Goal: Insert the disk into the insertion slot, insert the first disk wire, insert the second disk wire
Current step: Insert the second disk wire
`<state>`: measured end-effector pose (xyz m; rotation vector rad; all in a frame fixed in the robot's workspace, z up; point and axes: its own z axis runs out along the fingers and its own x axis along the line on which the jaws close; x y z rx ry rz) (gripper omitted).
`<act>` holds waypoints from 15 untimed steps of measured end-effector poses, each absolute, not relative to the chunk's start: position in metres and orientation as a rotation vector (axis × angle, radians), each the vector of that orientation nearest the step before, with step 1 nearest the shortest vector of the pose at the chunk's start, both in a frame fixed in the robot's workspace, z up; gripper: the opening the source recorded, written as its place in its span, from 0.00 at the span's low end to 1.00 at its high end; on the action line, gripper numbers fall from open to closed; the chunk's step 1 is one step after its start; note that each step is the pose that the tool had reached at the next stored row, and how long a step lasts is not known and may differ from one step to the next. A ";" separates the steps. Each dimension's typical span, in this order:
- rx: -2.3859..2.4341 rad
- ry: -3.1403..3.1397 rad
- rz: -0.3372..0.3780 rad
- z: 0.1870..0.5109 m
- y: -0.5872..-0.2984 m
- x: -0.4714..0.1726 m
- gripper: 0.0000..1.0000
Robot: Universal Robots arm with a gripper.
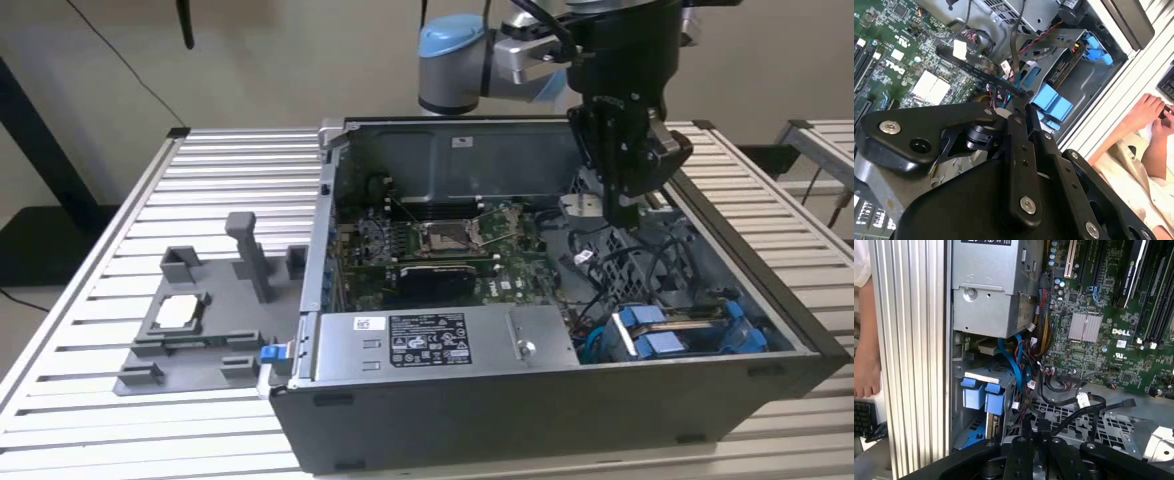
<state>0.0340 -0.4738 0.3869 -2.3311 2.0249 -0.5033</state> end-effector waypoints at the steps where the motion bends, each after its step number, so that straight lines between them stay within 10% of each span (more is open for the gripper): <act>1: -2.332 2.023 -0.503 0.387 -0.474 0.034 0.18; 15: -2.335 2.021 -0.504 0.387 -0.474 0.033 0.15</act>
